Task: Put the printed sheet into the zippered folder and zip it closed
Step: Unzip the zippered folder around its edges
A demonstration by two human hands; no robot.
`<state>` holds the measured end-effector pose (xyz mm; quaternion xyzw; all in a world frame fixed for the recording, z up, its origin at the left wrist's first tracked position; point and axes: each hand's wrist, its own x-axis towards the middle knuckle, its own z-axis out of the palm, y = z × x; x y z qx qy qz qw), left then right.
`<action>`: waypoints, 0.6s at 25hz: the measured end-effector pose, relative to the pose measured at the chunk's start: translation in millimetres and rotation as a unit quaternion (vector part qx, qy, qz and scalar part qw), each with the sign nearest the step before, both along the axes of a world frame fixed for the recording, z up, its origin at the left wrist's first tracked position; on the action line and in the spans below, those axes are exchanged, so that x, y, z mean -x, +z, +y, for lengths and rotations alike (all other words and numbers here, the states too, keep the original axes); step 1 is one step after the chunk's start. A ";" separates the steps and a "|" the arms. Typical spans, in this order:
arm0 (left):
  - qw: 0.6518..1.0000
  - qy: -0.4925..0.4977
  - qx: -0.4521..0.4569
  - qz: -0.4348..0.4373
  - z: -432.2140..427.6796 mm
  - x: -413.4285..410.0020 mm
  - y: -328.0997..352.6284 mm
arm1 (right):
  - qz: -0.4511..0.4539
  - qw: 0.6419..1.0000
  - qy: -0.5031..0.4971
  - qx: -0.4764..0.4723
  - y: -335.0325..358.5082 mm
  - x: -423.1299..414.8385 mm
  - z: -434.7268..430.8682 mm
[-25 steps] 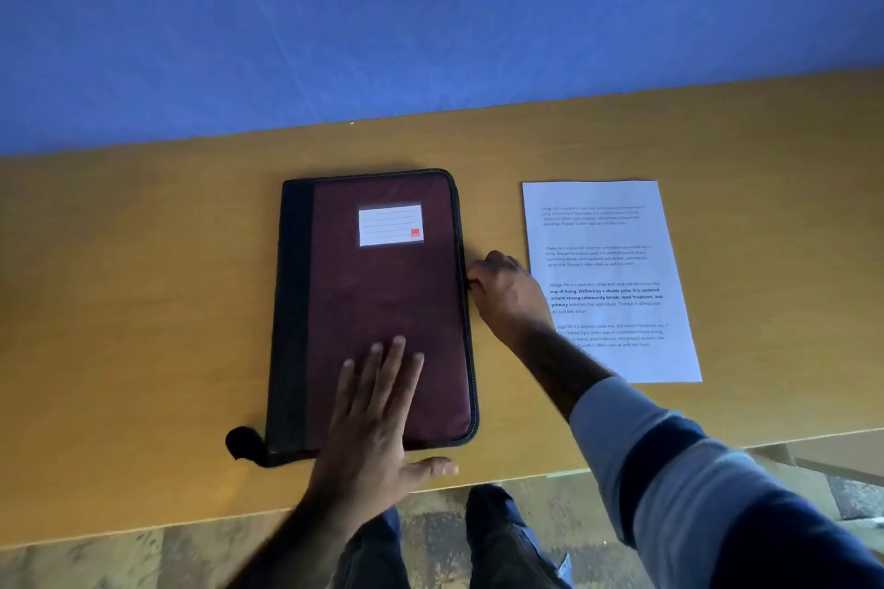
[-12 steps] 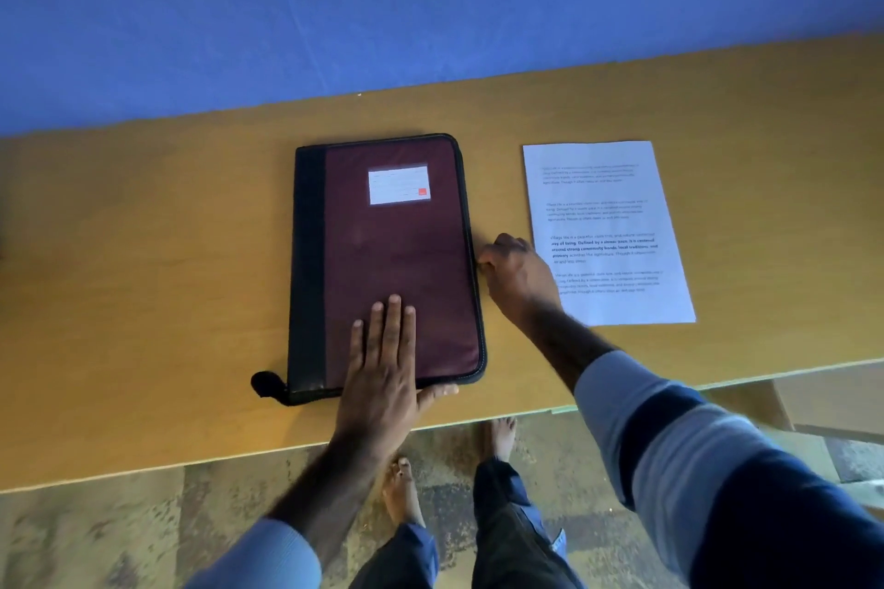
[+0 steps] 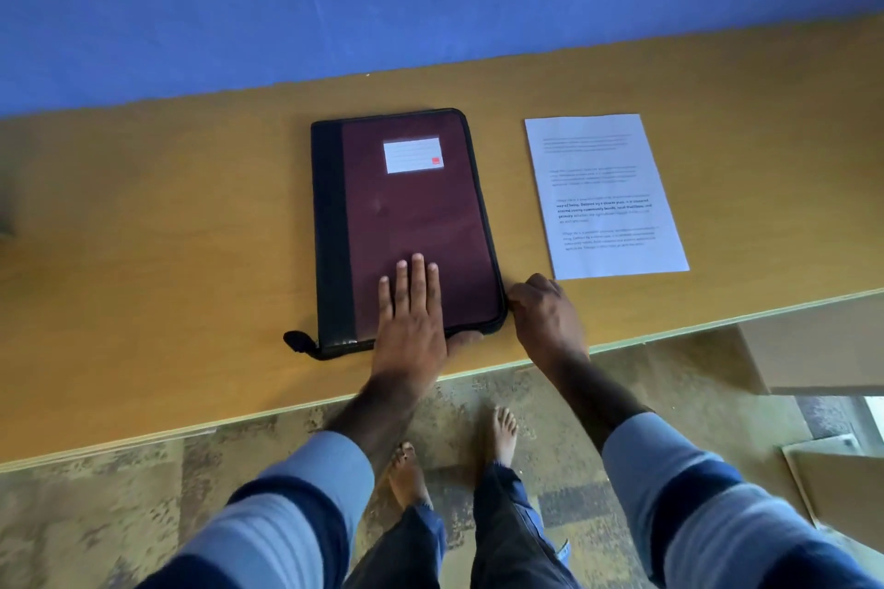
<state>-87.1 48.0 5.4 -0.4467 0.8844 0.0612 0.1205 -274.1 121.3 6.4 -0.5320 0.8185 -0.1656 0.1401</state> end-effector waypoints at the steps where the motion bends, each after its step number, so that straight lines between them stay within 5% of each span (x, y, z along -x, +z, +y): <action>1: 1.000 0.001 -0.001 -0.001 0.5 0.3 0.6 | -0.002 1.000 -0.006 0.000 -0.1 -4.5 8.7; 6: 0.999 0.002 0.003 0.047 -4.5 -17.5 -1.3 | -0.034 0.998 -0.050 0.008 -2.3 -31.4 33.9; 12: 0.971 0.219 -0.023 0.091 8.1 -77.1 -2.9 | -0.039 0.995 -0.081 0.039 -10.6 -56.0 43.5; 15: 0.964 0.235 -0.033 0.117 8.4 -80.8 -3.2 | -0.042 0.995 -0.076 0.043 -11.7 -65.1 45.0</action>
